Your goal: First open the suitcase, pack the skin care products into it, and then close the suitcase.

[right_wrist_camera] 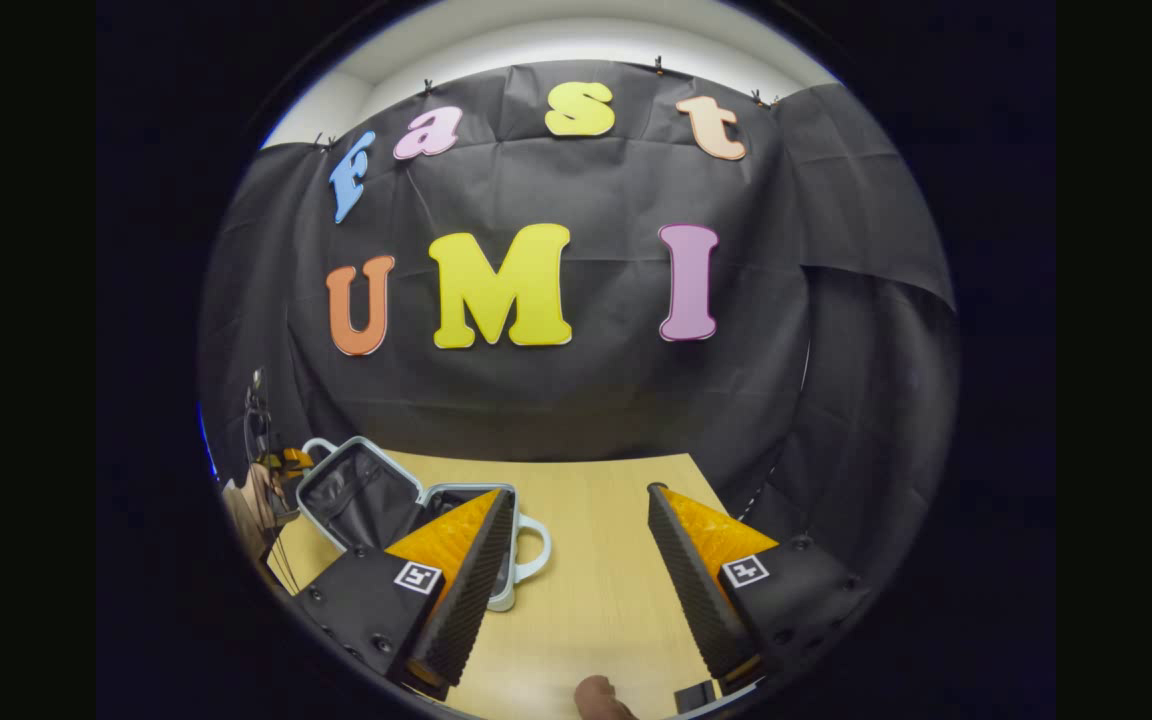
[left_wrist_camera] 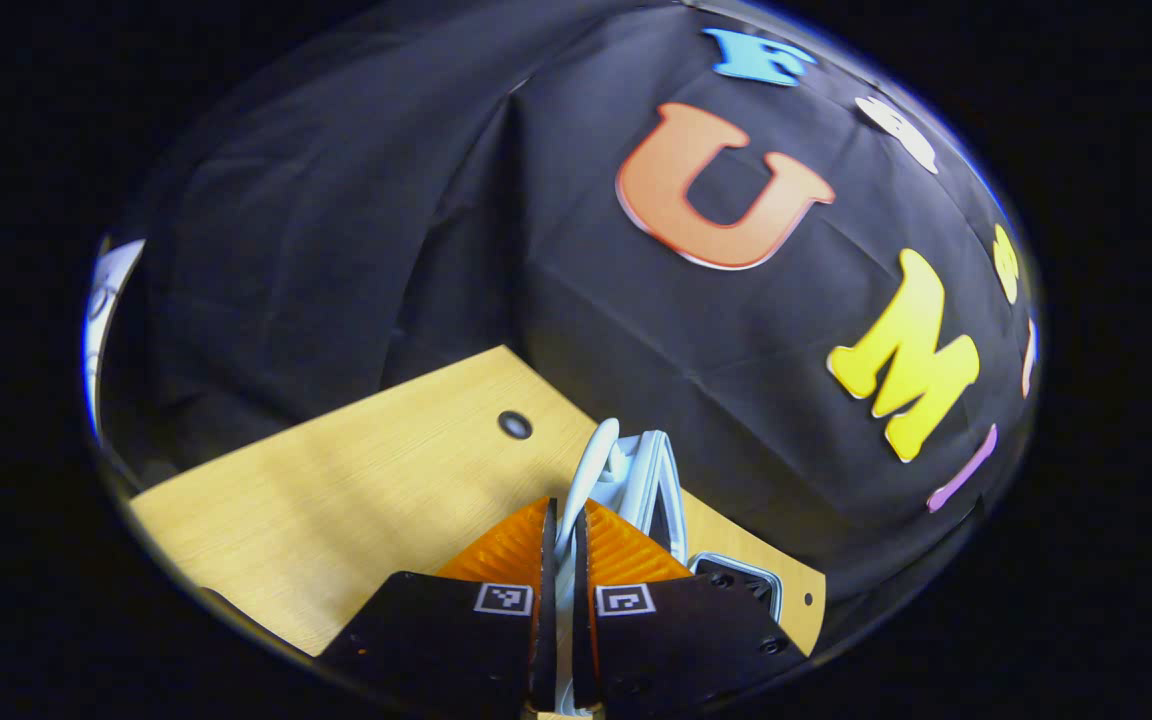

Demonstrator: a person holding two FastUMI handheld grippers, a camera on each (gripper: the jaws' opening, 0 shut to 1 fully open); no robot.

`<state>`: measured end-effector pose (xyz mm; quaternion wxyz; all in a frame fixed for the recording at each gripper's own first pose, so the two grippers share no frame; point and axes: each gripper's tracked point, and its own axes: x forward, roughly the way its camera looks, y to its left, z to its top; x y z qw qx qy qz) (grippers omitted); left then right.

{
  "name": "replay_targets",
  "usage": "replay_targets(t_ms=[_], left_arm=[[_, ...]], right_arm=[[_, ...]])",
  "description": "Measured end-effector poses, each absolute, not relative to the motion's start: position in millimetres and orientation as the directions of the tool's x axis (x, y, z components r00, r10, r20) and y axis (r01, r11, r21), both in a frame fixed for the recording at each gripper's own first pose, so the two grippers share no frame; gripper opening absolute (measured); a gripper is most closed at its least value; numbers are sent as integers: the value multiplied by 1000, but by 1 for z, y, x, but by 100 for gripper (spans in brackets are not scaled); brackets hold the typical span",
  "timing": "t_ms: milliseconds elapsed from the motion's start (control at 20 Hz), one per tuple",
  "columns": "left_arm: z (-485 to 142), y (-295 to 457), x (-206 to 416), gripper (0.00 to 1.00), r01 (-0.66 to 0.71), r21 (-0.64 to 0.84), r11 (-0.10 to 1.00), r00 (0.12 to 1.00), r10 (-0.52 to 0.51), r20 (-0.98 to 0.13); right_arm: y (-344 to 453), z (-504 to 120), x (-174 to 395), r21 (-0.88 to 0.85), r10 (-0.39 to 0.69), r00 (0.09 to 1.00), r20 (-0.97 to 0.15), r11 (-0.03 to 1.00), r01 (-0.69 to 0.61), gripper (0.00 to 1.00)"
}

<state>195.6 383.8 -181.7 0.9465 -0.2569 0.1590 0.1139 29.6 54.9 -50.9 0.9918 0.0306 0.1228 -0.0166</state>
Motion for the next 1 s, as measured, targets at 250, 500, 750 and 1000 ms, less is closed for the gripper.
replay_targets(t_ms=[250, 500, 750, 1000], left_arm=[[-123, 306, 190, 9, -245, -230, 942, 949, 184, -256], [-100, 209, 179, 9, -212, -89, 973, 962, 192, -195], [-125, 104, 185, 9, -123, 72, 990, 970, 135, -203], [-186, 9, 184, 9, -28, 161, 987, 960, 71, -271]], right_arm=[[31, -51, 37, 56, -19, 976, -216, 998, 32, 83], [8, -55, 37, 81, -1, 973, -230, 997, 20, 79], [-19, -57, 33, 76, 8, 975, -224, 997, 9, 83], [-54, -70, 26, 49, -1, 975, -223, 999, 12, 79]])
